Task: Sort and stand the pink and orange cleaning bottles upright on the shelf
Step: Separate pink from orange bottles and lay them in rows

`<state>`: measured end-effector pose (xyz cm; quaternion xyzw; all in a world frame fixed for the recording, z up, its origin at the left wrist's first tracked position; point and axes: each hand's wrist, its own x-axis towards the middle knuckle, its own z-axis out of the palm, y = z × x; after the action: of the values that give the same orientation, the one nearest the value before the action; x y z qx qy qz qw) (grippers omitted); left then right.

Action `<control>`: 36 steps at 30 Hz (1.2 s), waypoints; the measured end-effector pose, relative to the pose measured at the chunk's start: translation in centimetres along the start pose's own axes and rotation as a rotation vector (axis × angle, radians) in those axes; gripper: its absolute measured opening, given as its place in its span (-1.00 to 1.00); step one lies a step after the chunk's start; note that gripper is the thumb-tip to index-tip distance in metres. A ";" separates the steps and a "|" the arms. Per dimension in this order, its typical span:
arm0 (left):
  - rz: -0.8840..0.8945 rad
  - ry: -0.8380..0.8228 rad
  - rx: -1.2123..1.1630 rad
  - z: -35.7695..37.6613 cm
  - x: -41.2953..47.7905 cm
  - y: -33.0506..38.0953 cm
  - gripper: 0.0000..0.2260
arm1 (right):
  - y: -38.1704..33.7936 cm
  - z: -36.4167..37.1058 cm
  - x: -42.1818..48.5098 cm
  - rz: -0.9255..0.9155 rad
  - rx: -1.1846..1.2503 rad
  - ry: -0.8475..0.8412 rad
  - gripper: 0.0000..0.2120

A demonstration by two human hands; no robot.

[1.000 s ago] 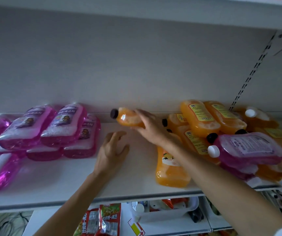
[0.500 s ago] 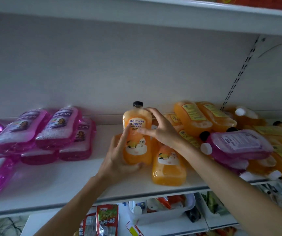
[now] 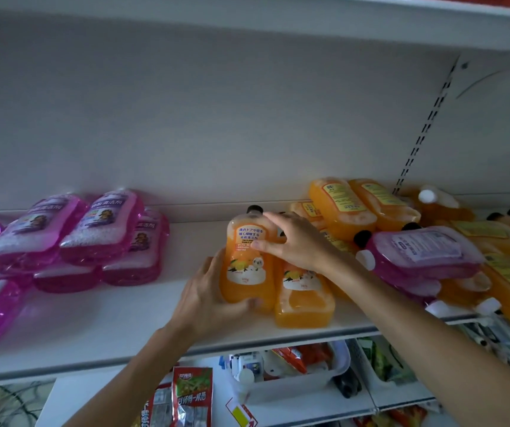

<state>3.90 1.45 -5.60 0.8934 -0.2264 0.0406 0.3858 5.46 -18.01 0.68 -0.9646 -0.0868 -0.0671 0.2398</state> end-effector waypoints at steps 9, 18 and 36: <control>-0.122 -0.102 0.246 0.3 1.6 0.4 -0.04 | 1.2 -5.4 -2.1 -0.131 -0.127 0.100 -0.58; 0.042 -0.002 0.371 2.9 3.8 8.4 -0.05 | 9.0 -10.5 -7.1 -0.044 -0.141 0.105 -0.68; 0.233 0.100 -0.035 11.5 2.3 16.6 -0.44 | 13.5 -11.3 -12.6 -0.248 -0.344 0.018 -0.21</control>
<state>-2.43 -17.48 -1.93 0.8510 -0.3100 0.1258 0.4048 -5.10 -36.83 2.27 -0.9726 -0.1900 -0.1186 0.0624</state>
